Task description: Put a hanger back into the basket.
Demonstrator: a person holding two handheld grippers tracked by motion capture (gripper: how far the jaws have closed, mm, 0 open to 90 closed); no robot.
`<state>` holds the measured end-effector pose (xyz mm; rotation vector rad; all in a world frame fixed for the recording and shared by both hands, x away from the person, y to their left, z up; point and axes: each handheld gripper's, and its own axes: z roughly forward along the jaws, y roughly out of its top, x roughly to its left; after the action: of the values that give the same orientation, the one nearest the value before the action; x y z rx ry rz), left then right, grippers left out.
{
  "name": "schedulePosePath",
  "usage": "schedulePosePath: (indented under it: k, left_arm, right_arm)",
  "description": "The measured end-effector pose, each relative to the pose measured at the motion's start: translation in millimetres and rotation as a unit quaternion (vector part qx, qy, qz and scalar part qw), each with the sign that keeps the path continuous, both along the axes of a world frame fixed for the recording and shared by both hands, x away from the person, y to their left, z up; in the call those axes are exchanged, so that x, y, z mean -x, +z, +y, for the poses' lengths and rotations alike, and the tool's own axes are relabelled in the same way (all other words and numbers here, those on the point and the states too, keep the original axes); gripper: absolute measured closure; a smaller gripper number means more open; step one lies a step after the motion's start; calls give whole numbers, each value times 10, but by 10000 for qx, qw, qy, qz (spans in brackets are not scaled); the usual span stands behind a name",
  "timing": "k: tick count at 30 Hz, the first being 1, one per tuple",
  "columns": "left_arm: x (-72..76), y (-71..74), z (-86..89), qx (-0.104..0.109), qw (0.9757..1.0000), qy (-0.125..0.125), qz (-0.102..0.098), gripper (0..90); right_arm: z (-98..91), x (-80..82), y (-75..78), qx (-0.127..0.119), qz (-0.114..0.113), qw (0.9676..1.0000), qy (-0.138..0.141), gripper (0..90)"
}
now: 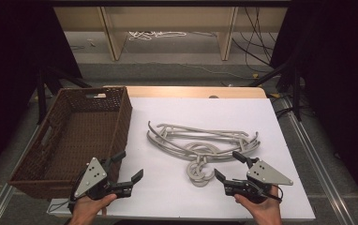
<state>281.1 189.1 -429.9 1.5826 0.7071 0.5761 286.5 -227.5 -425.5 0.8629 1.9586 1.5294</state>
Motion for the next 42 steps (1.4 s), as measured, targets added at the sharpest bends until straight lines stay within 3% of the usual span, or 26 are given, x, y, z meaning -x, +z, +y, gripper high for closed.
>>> schedulePosePath:
  k: [6,7,12,16,17,19,22,24,25,26,29,30,31,32,33,34,35,36,37,38,39,40,41,42]
  left_arm:
    - [2,1,-6,-25,10000,-40,-24,158]
    - [0,2,-6,-25,10000,-43,-22,158]
    - [-1,2,-11,-27,10000,-48,-31,158]
    - [1,-1,-17,-8,10000,-55,-21,158]
    - [0,0,-16,-14,10000,-53,-23,158]
    - [1,1,-18,3,10000,-54,-17,158]
    - [0,-3,-22,-10,10000,-49,-10,158]
    - [-8,-5,-23,-50,10000,-62,-34,158]
    - [-9,-8,-25,-57,10000,-65,-33,158]
    - [-10,-12,-29,-60,10000,-68,-25,158]
    - [0,-12,-40,-14,10000,-64,28,158]
    - [2,-13,-41,-15,10000,-76,24,158]
    - [2,-14,-40,-34,10000,-77,8,158]
    - [-1,-13,-37,-71,9999,-86,-25,158]
    - [-3,-13,-37,-64,9999,-85,-7,158]
    - [-7,-14,-36,-80,9999,-86,-16,158]
    - [-10,-18,-39,-90,9999,-94,-16,158]
    - [-9,-20,-41,-91,9999,-90,-6,158]
    - [-9,-20,-43,-92,9999,-92,-3,158]
    - [-9,-19,-44,-89,9999,-94,-8,158]
    - [-9,-19,-44,-89,9999,-94,-8,158]
    - [-8,-20,-44,-93,9999,-98,-5,158]
    - [-5,-21,-43,-111,9999,-99,-5,158]
    - [-5,-21,-43,-110,9999,-99,-4,158]
  right_arm:
    - [-11,-34,-1,256,-184,9995,-13,179]
    - [-7,-39,-2,233,-23,9997,107,179]
    - [-34,-95,-17,536,-81,9985,101,178]
    - [-55,-143,-23,645,51,9978,159,195]
    - [-65,-159,-20,686,-82,9976,101,198]
    - [-66,-162,-15,690,-30,9975,109,200]
    - [-71,-200,-1,881,-79,9959,168,216]
    - [-78,-247,18,1084,-45,9938,258,223]
    - [-85,-286,29,1326,-44,9907,289,241]
    - [-85,-286,29,1326,-44,9907,289,241]
    - [-101,-380,35,1747,105,9834,481,281]
    - [-95,-475,9,2165,273,9737,649,310]
    - [-95,-475,9,2165,273,9737,649,310]
    - [-85,-546,-23,2504,331,9648,738,357]
    - [-85,-546,-23,2504,331,9648,738,357]
    - [-78,-605,-48,2738,395,9574,830,395]
    - [-59,-683,-86,3043,533,9464,946,438]
    - [-59,-683,-86,3043,533,9464,946,438]
    - [-35,-769,-124,3215,615,9396,999,469]
    - [-28,-799,-134,3289,656,9363,1044,478]
    - [-28,-799,-134,3289,656,9363,1044,478]
    - [-16,-833,-153,3354,679,9338,1047,498]
    - [4,-896,-184,3537,687,9260,1125,537]
    - [4,-896,-184,3537,687,9260,1125,537]
